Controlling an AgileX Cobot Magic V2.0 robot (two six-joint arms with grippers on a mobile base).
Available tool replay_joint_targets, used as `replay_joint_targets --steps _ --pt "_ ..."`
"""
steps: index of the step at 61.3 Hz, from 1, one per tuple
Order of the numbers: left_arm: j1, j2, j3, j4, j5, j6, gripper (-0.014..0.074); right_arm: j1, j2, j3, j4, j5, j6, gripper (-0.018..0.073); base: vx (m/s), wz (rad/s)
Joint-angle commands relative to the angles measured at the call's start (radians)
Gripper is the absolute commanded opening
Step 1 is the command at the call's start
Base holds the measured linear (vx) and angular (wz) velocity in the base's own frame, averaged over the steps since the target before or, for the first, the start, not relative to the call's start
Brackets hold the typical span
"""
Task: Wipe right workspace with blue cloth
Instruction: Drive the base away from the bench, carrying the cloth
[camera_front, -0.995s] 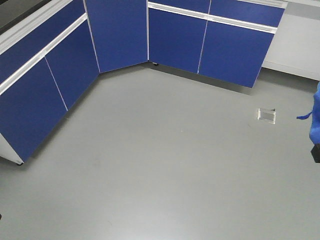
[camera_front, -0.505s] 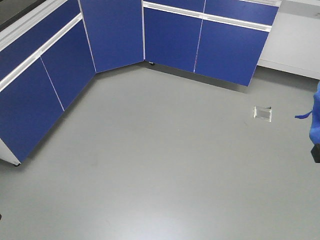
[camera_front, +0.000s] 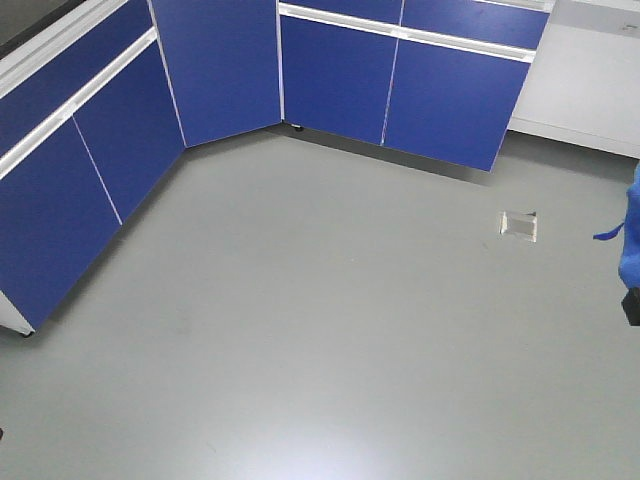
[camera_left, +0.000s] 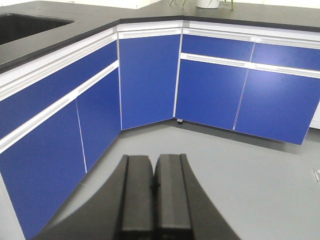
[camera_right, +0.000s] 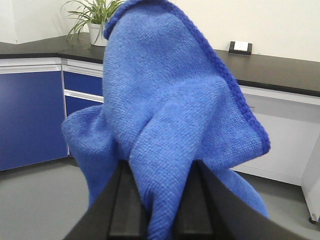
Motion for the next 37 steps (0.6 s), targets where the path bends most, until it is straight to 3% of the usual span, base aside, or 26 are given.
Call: replay_joint_targets --steps 1,37 --pt "-0.004 -0.016 0.03 0.001 -0.078 -0.008 -0.0006 -0.003 0.008 -0.031 -0.01 -0.081 -0.006 0.0 0.02 -0.07" --pt "-0.004 -0.016 0.03 0.001 -0.078 -0.008 -0.0006 -0.003 0.008 -0.031 -0.01 -0.081 -0.006 0.0 0.03 -0.16"
